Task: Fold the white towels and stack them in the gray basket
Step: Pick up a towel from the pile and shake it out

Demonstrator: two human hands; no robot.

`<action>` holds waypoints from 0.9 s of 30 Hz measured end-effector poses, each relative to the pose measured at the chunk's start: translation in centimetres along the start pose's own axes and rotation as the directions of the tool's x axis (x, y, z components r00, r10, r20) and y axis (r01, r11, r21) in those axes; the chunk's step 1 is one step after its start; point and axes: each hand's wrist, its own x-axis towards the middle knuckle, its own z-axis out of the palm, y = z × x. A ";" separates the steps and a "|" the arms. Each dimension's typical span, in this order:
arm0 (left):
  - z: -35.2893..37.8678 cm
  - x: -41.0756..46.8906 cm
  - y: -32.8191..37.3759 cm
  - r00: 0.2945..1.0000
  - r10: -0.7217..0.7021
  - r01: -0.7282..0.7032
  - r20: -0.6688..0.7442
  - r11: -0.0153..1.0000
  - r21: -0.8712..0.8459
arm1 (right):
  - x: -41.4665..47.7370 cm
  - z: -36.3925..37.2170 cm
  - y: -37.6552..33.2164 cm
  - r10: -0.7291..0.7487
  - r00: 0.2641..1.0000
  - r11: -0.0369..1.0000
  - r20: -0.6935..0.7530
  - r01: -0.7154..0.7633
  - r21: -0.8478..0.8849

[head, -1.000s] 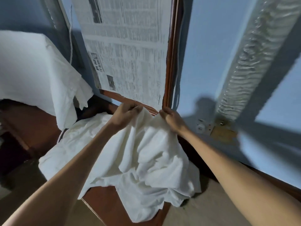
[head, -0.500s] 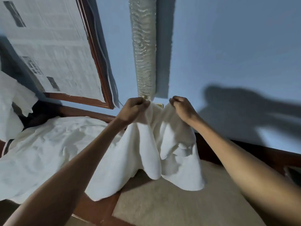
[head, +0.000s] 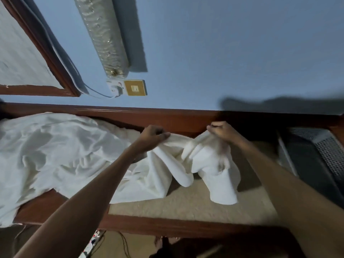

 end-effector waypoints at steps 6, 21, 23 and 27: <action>3.7 -0.9 -8.6 0.923 -0.113 0.000 0.368 0.956 0.294 | -2.1 4.6 8.0 0.384 0.853 0.904 0.353 -0.268 -0.334; 11.5 6.0 -15.2 0.903 0.047 -0.248 0.427 0.868 0.430 | 1.9 16.2 10.1 0.286 0.909 0.912 0.304 -0.160 -0.379; 13.0 7.3 -16.4 0.879 0.102 -0.360 0.465 0.782 0.509 | 2.1 17.9 10.8 0.267 0.906 0.914 0.327 -0.131 -0.384; 14.2 9.8 -17.7 0.836 0.109 -0.472 0.539 0.643 0.603 | 2.5 19.7 12.2 0.304 0.894 0.860 0.329 -0.109 -0.498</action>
